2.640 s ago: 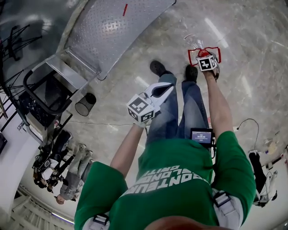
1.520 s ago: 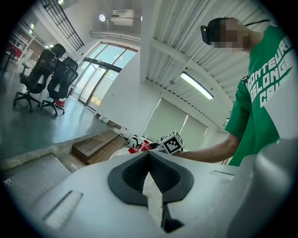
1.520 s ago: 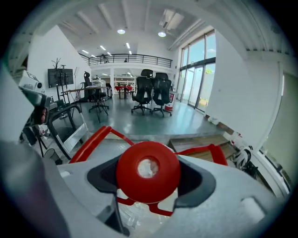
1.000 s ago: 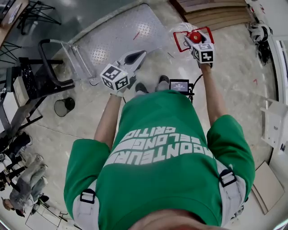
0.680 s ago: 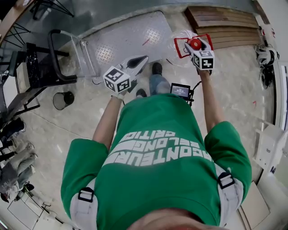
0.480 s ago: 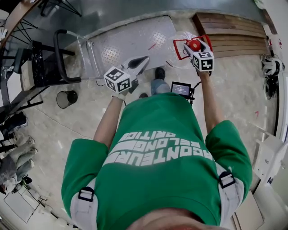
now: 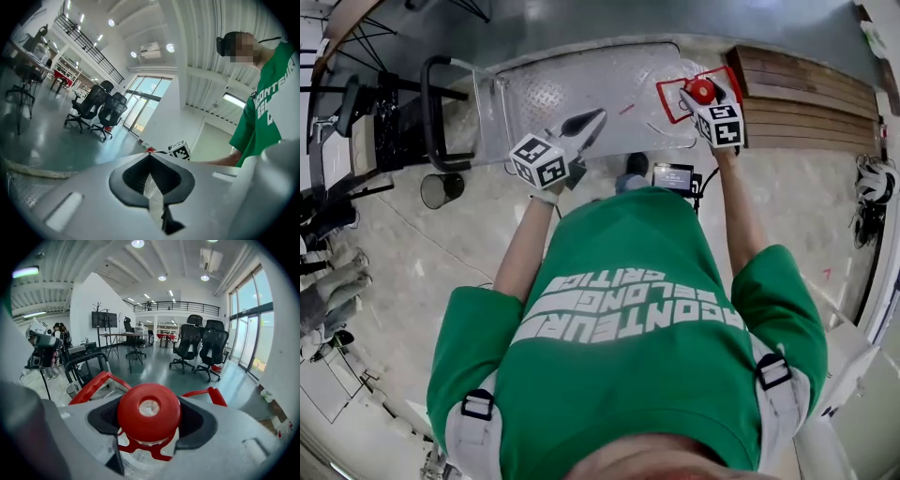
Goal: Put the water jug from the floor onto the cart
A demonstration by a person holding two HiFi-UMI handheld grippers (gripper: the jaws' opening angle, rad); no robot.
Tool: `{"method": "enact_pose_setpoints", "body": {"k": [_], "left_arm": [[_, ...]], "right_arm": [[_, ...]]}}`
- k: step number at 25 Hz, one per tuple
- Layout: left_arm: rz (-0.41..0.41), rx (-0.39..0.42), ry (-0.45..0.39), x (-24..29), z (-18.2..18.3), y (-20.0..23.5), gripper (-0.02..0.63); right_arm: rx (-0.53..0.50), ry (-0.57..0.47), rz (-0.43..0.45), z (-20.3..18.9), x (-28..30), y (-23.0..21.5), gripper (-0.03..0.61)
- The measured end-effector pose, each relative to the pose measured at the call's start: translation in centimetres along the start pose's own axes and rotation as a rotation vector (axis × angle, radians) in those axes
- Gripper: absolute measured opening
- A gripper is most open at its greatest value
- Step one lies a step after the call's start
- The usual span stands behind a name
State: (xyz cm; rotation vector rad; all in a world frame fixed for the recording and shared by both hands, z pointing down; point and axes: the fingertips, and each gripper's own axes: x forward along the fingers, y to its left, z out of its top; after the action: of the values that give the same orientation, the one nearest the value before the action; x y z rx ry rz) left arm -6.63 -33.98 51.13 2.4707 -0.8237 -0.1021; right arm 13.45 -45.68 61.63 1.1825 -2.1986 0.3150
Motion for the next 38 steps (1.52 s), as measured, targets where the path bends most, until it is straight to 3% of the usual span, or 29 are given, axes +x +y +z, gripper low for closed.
{"method": "enact_pose_setpoints", "body": {"k": [5,9,15,18,29,38], "left_arm": [[0.054,-0.022,-0.005,1.6,0.7,1.9,0.012],[0.097,0.007,0.012,3.0,1.0,2.6,0.012],[0.173,-0.045,-0.068,4.2,2.1,3.8,0.012],[0.199,-0.035,-0.062,4.5,1.9,3.8,0.012],[0.199,-0.029,-0.004,3.0,1.1,5.6,0.012],[0.206,-0.047,-0.023,0.3,2.9,9.4,0.012]], "right_arm": [[-0.030,0.021,0.049,0.9,3.3,-1.6,0.302],[-0.041,0.028,0.090,1.1,5.3,-2.7,0.302],[-0.053,0.033,0.156,0.9,7.2,-3.6,0.302],[-0.065,0.039,0.177,0.7,8.0,-3.7,0.302],[-0.079,0.103,0.201,-0.7,10.7,-1.4,0.302],[-0.078,0.206,0.196,-2.5,13.8,1.7,0.302]]}}
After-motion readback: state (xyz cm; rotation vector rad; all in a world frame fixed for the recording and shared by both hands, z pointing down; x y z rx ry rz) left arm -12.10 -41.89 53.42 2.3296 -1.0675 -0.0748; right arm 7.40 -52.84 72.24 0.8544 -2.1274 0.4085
